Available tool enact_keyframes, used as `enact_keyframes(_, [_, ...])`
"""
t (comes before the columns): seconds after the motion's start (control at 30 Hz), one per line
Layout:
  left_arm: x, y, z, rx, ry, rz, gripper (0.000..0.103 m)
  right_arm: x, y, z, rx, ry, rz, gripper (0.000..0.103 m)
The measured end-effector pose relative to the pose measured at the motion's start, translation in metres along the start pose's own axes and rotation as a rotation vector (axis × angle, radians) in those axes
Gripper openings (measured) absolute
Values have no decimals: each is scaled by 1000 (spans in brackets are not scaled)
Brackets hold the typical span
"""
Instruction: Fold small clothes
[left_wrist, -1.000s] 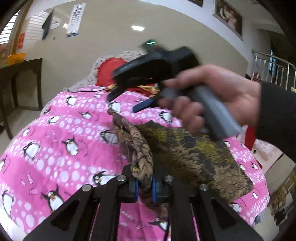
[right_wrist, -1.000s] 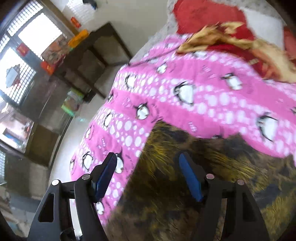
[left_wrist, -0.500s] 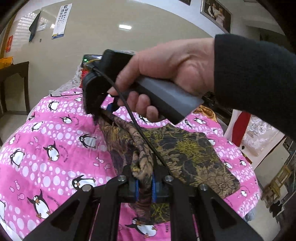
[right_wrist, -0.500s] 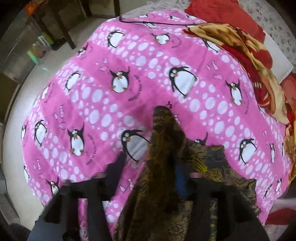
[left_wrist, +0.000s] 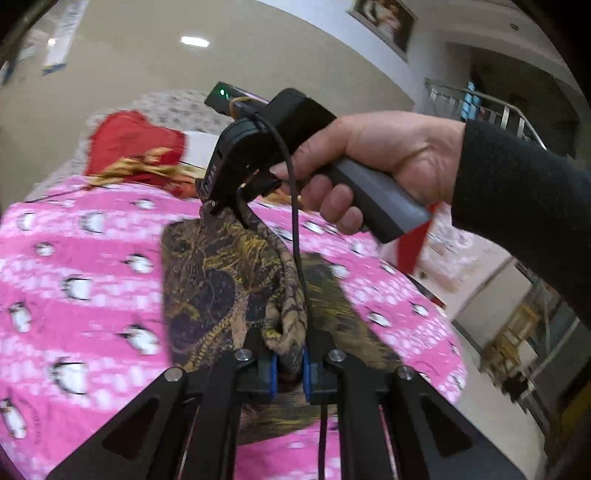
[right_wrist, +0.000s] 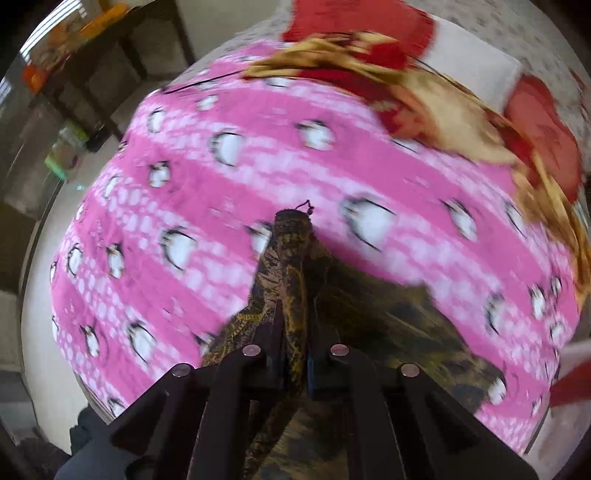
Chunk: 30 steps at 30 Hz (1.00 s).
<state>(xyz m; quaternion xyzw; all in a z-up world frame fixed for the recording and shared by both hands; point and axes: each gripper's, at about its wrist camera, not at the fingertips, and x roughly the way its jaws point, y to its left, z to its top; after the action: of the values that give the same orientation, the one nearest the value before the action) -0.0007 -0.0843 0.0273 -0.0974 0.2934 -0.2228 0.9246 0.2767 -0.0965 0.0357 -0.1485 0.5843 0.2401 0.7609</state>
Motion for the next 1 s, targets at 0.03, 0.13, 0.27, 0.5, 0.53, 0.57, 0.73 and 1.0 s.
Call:
enact_keyframes(0.03, [10, -11, 0, 4, 25, -27, 9, -4, -19, -12, 15, 1, -5, 5])
enact_keyframes(0.13, [39, -41, -4, 20, 86, -85, 9, -8, -58, -36, 42, 5, -10, 5])
enact_keyframes(0.27, [75, -72, -12, 32, 150, -126, 9, -7, -105, -65, 73, 19, -12, 5])
enact_keyframes(0.5, [127, -99, -35, 56, 239, -103, 9, 27, -153, -95, 135, 15, 44, 5])
enact_keyframes(0.53, [131, -97, -38, 54, 255, -96, 9, 36, -157, -98, 141, 17, 53, 5])
enact_keyframes(0.57, [136, -98, -41, 50, 268, -93, 10, 43, -159, -101, 142, 19, 51, 5])
enact_keyframes(0.73, [143, -100, -53, 36, 298, -134, 22, 46, -175, -118, 200, -62, 88, 9])
enact_keyframes(1.0, [83, -90, -54, 76, 277, -204, 27, -34, -196, -178, 342, -344, 50, 18])
